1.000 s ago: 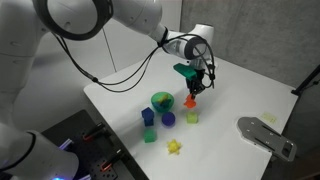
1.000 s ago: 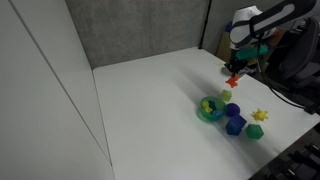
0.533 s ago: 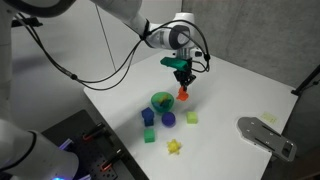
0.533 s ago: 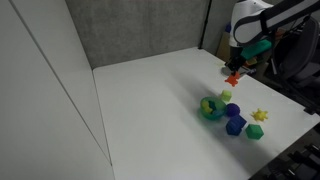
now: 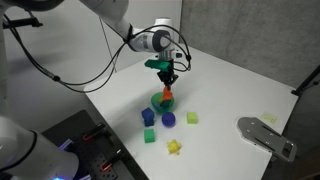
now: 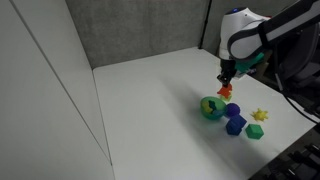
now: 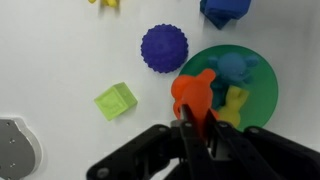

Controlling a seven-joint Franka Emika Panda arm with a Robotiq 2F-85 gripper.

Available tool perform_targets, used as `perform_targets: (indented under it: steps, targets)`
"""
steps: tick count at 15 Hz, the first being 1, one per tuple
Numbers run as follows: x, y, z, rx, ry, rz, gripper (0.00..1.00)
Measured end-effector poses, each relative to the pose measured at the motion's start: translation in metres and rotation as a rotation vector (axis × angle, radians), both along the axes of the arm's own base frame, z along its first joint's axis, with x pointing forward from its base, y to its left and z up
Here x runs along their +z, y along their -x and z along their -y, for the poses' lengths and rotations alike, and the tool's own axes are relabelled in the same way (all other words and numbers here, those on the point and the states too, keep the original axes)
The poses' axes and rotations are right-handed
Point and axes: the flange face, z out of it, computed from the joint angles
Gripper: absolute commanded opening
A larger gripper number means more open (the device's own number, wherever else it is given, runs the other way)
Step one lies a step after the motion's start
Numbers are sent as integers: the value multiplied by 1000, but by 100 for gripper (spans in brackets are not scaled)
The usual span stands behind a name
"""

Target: Put the orange toy inside the green bowl.

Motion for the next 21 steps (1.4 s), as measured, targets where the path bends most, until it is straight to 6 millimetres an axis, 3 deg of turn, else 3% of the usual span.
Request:
perform_targets:
  steps: [4,5,7,13,14,17,21]
  targets:
    - [-19,11,-17,32,-6,-23,4]
    - [-23,13,-18,39,-5,-25,37]
    - [-29,16,-18,47,-2,-30,45]
    - [-29,17,-16,43,0,-33,93]
    - [-25,17,-16,40,2,-36,99]
    - [-2,20,-12,23,13,-60,100]
    - [54,27,-6,-9,23,-80,100]
